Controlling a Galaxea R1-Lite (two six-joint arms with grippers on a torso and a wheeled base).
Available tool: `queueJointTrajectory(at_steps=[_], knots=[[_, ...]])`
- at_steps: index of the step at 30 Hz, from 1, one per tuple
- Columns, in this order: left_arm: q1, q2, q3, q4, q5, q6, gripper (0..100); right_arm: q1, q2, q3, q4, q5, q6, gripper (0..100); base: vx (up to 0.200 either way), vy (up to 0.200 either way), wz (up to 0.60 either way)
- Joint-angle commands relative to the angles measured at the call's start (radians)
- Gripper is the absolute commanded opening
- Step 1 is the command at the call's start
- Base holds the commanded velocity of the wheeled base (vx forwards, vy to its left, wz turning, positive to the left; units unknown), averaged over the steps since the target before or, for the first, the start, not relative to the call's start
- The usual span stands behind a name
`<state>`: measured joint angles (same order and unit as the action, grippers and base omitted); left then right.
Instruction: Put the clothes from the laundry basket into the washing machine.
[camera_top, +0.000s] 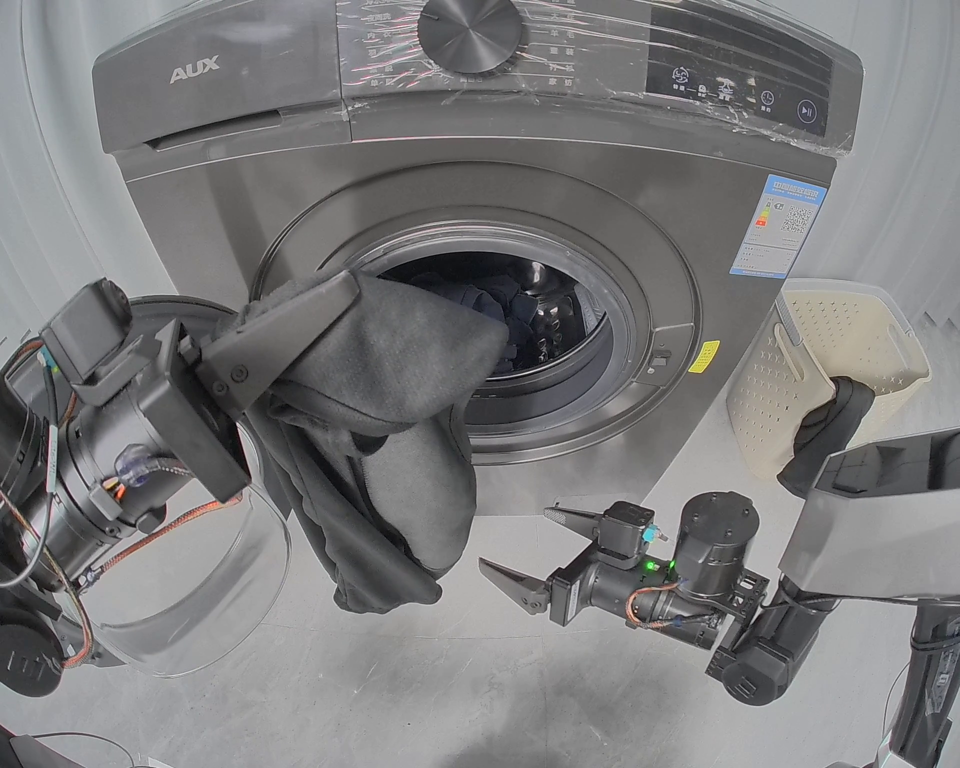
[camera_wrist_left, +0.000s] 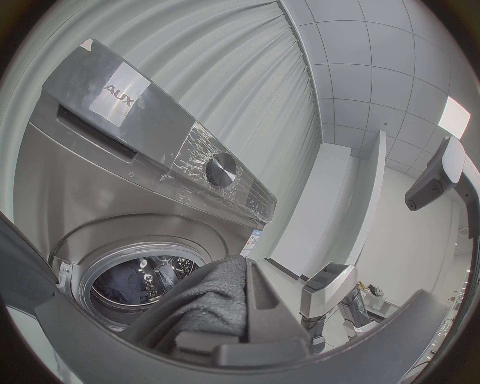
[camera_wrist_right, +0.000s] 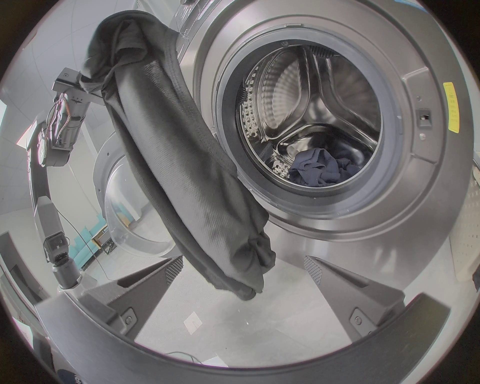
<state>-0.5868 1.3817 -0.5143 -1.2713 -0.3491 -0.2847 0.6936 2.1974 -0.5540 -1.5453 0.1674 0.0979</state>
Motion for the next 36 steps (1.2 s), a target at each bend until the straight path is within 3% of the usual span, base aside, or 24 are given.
queueJointTrajectory(at_steps=[1, 4, 7, 10, 20, 27, 28, 36], knots=[[0.001, 0.0, 0.013, 0.0, -0.007, -0.001, 0, -0.016, 0.088, -0.093, 0.001, 0.02, -0.004, 100, 0.0, 0.0, 0.0], [0.001, 0.0, 0.016, 0.0, -0.007, -0.001, 0, -0.006, 0.096, -0.107, 0.001, 0.026, -0.004, 100, 0.0, 0.0, 0.0], [0.001, 0.005, 0.016, 0.0, -0.007, -0.001, 0, 0.015, 0.096, -0.109, 0.001, 0.067, -0.003, 100, 0.0, 0.0, 0.0], [0.001, 0.008, 0.014, 0.0, -0.007, -0.001, 0, 0.041, 0.094, -0.118, -0.001, 0.078, -0.001, 100, 0.0, 0.0, 0.0], [0.002, 0.0, 0.017, 0.0, -0.005, -0.002, 0, 0.099, 0.185, -0.299, -0.001, 0.061, 0.003, 100, 0.0, 0.0, 0.0], [0.008, -0.003, 0.02, 0.0, -0.005, -0.002, 0, 0.092, 0.176, -0.32, -0.001, 0.012, 0.01, 100, 0.0, 0.0, 0.0], [0.008, -0.003, 0.02, 0.0, -0.005, -0.002, 0, 0.092, 0.176, -0.32, -0.001, 0.012, 0.01, 0, 0.0, 0.0, 0.0], [0.013, 0.007, 0.02, 0.0, -0.004, -0.002, 0, 0.047, 0.002, -0.195, 0.001, 0.012, -0.001, 0, 0.0, 0.0, 0.0]])
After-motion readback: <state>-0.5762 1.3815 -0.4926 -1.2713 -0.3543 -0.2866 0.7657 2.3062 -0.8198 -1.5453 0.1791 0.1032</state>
